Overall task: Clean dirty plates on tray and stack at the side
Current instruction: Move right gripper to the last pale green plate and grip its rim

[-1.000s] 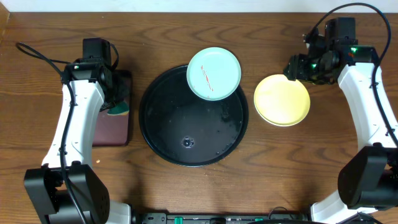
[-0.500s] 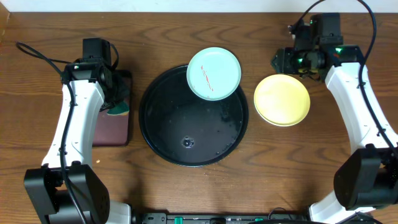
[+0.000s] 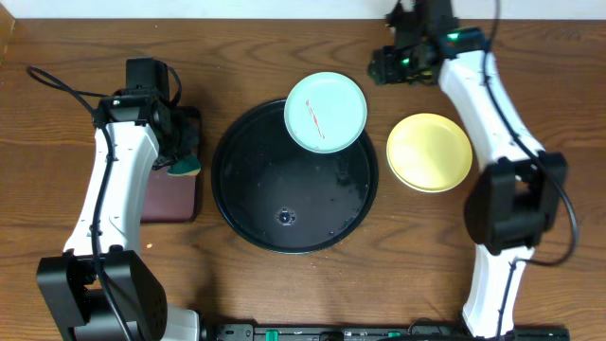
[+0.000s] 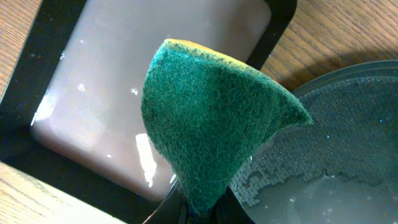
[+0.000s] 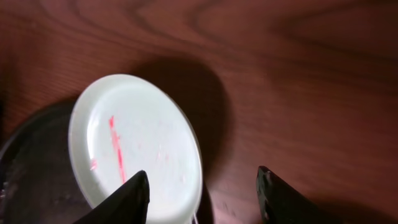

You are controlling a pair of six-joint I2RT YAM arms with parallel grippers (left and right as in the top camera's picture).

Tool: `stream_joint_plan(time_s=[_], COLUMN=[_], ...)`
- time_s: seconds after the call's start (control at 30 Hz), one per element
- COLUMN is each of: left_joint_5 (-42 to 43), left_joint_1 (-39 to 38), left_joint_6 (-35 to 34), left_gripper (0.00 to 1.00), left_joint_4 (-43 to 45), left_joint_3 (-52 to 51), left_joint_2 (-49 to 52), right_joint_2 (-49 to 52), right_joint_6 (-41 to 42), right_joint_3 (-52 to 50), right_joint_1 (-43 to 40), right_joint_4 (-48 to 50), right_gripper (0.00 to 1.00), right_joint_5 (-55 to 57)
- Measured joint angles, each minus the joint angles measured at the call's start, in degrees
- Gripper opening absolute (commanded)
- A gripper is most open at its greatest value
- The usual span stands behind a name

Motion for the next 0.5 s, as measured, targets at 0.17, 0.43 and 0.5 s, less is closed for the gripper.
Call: stream_joint_plan(time_s=[0.17, 0.43, 0.5], left_joint_5=[0.17, 0.20, 0.20], left_joint_1=[0.00, 0.00, 0.00], left_joint_6=[0.02, 0.00, 0.00], left_gripper=[0.07, 0.08, 0.07], left_joint_4=[0.00, 0.00, 0.00], left_joint_3=[0.00, 0.00, 0.00], left_joint_2=[0.00, 0.00, 0.00], right_joint_2=[6.45, 11.34, 11.34], right_joint_6=[-2.56, -4.63, -4.90], right_joint_3=[0.17, 0.17, 0.20], right_joint_1=[1.92, 3.39, 3.39], right_joint_4=[3.56, 4.15, 4.22], right_gripper=[0.42, 0.07, 0.02], right_joint_5=[-0.28, 1.40, 1.84])
